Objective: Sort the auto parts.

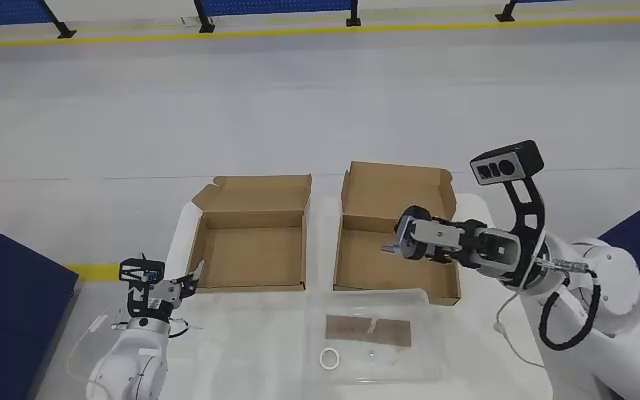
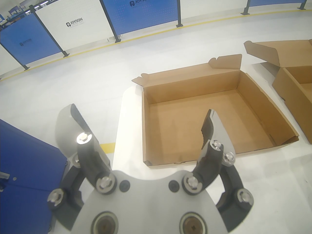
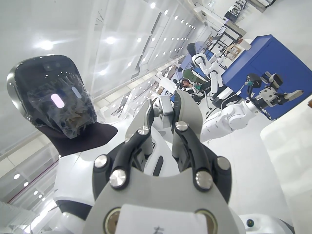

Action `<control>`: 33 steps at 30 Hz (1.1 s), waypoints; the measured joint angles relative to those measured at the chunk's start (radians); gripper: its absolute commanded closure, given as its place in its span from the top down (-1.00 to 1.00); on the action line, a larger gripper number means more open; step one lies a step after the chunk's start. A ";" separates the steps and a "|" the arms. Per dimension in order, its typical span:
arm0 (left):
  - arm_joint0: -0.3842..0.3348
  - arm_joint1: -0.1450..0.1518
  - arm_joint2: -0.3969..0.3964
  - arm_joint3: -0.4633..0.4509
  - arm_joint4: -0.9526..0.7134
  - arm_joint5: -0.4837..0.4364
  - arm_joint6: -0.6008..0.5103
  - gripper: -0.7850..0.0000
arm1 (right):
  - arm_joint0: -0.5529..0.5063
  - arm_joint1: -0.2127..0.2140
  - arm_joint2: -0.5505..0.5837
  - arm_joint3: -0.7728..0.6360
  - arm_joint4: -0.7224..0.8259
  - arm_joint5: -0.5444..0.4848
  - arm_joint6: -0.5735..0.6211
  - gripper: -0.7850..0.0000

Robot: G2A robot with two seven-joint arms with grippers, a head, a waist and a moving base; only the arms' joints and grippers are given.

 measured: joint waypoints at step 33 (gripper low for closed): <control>0.000 0.000 0.000 0.000 0.000 0.000 0.000 1.00 | -0.016 -0.058 0.015 0.018 0.344 0.282 -0.050 -1.00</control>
